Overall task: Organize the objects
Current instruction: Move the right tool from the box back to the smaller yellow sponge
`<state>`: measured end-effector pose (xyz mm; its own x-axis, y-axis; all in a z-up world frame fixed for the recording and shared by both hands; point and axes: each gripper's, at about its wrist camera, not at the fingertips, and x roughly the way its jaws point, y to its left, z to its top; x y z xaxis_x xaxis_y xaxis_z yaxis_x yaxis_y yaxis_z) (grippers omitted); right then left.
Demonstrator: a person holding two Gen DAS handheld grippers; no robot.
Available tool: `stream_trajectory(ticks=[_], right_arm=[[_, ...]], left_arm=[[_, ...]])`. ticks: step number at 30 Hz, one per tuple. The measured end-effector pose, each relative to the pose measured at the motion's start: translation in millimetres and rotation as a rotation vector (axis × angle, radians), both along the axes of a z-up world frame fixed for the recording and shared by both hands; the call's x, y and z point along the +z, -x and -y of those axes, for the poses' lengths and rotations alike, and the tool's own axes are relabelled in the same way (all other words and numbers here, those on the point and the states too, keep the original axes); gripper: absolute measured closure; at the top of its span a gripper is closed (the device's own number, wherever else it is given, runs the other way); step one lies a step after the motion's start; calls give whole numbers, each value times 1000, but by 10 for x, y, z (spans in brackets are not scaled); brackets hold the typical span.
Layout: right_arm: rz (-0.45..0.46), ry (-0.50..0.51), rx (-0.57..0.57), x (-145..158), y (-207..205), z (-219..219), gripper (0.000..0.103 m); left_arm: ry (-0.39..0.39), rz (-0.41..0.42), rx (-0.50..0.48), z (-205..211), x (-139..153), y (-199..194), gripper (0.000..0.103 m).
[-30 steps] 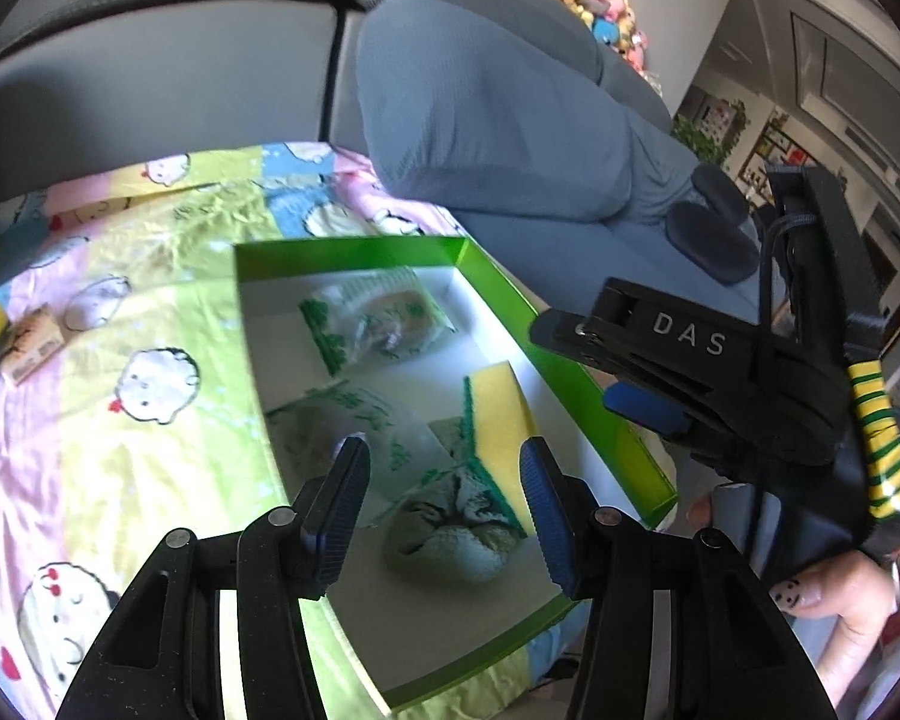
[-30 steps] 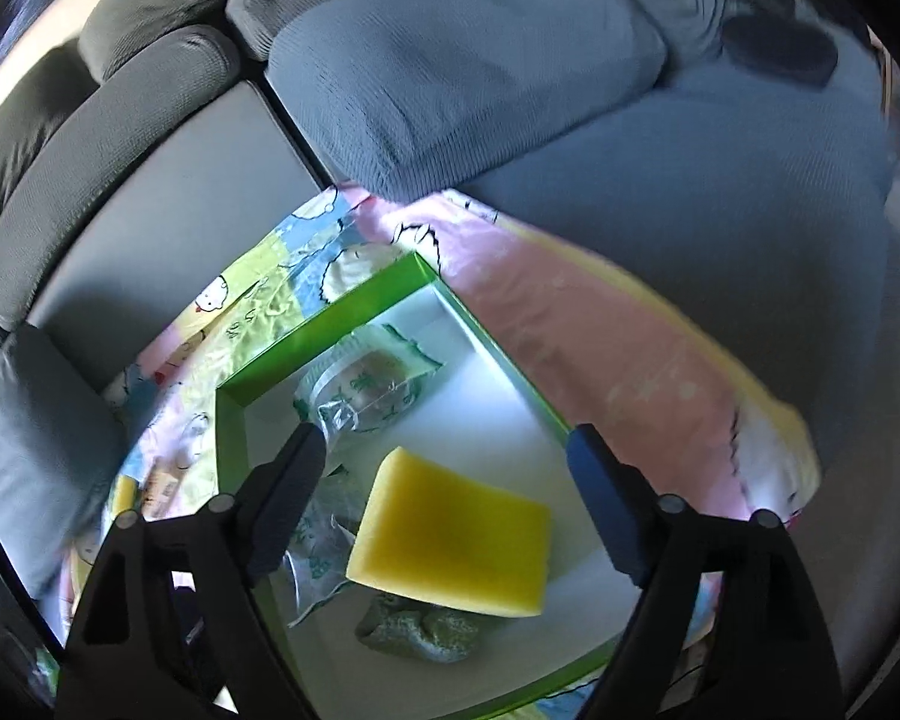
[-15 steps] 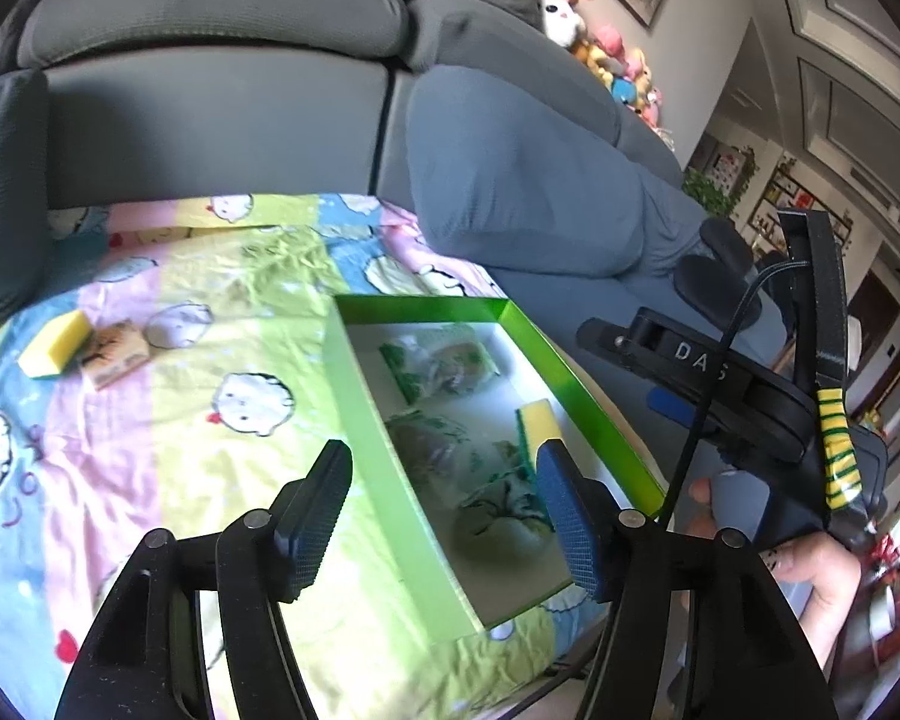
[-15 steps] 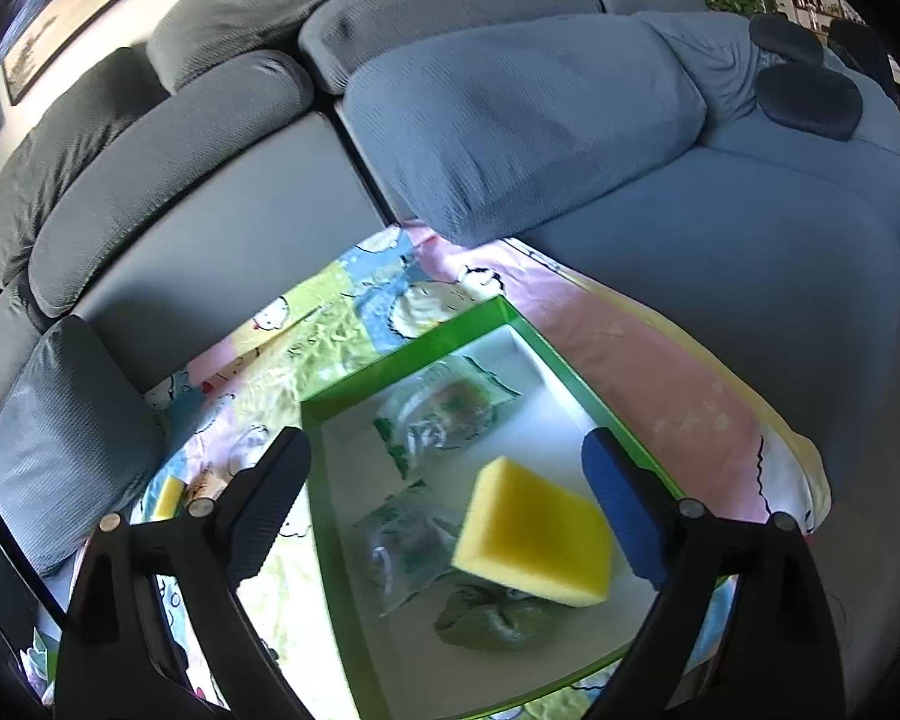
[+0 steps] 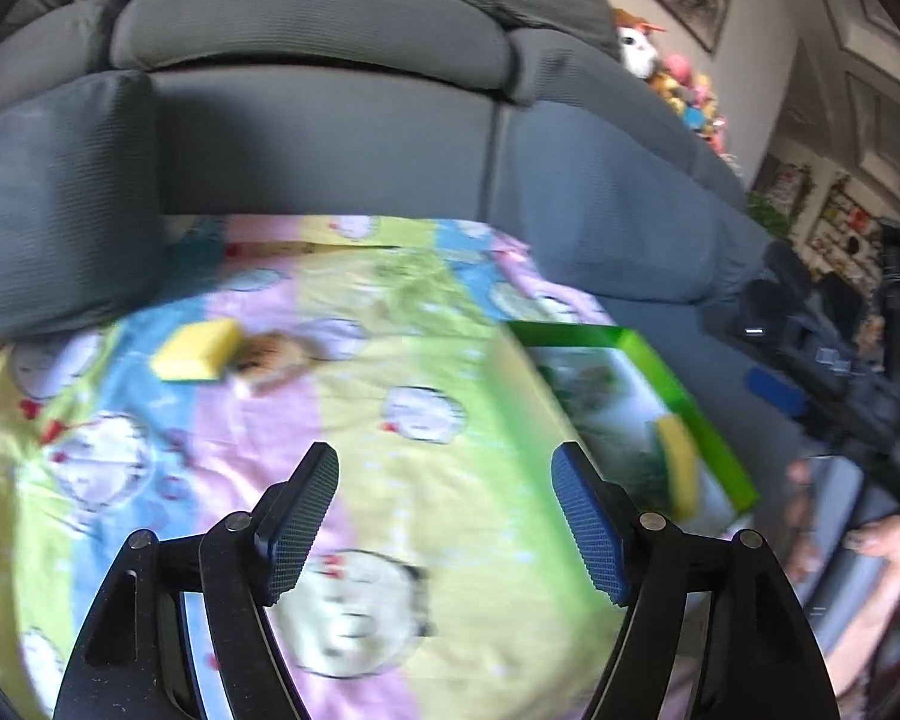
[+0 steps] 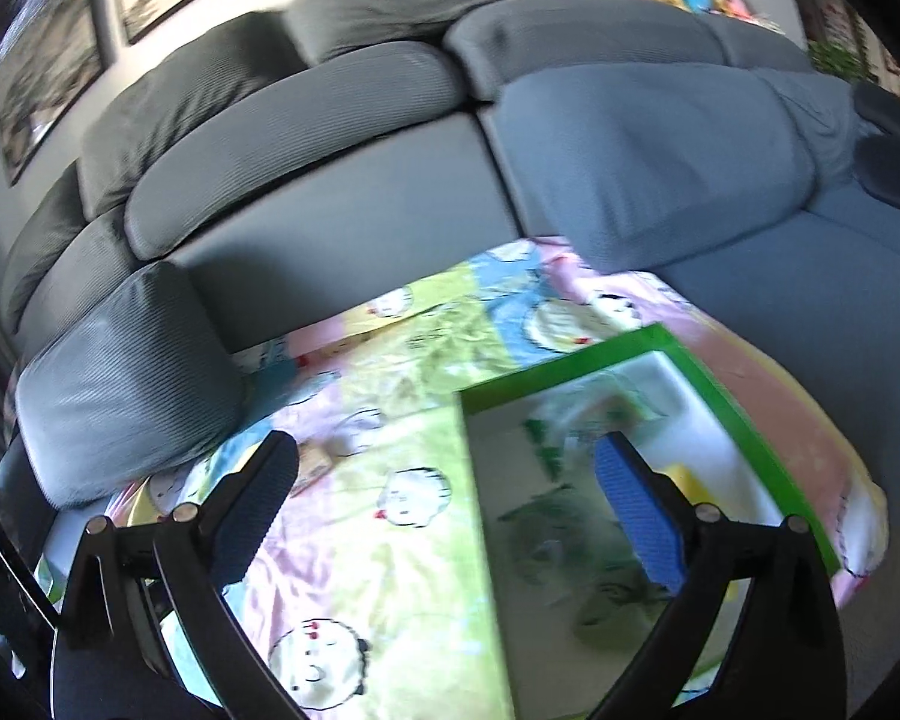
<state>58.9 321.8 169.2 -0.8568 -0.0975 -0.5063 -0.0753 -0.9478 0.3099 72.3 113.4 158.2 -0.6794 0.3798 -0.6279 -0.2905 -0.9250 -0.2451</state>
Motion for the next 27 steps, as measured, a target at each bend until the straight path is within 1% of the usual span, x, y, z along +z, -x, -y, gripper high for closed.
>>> stream_trajectory(ticks=[2,3,4,5,6,8,11,13,15,16,18,21,27], right_arm=[[-4,-18,42,-5,59,186,2],[-7,-24,60,-10,77,262,2],[-10,-27,85,-20,107,358,2],[-11,-25,107,-28,134,433,2],[-9,-20,132,-42,160,512,2],[-9,-12,176,-75,202,652,2],[-5,-30,226,-141,252,903,2],[9,-43,254,-186,304,1032,2],[42,-44,285,-259,388,1174,2],[60,-40,298,-294,442,1219,2],[108,-21,331,-376,588,1342,2],[178,12,376,-512,844,1540,2],[329,64,387,-787,1384,1847,2]], left_arm=[[28,-3,37,177,-63,70,28],[31,-3,64,274,-105,97,27],[25,0,83,358,-147,122,24],[11,5,103,451,-196,142,22],[-21,15,126,580,-267,171,22],[-56,37,149,720,-363,209,22],[-87,73,223,948,-540,262,22],[-111,112,275,1079,-652,289,22],[-86,142,324,1168,-712,334,22],[-61,139,353,1207,-724,341,22],[-41,143,374,1260,-733,354,22],[-62,158,373,1380,-766,372,22],[-62,218,477,1653,-862,455,22]])
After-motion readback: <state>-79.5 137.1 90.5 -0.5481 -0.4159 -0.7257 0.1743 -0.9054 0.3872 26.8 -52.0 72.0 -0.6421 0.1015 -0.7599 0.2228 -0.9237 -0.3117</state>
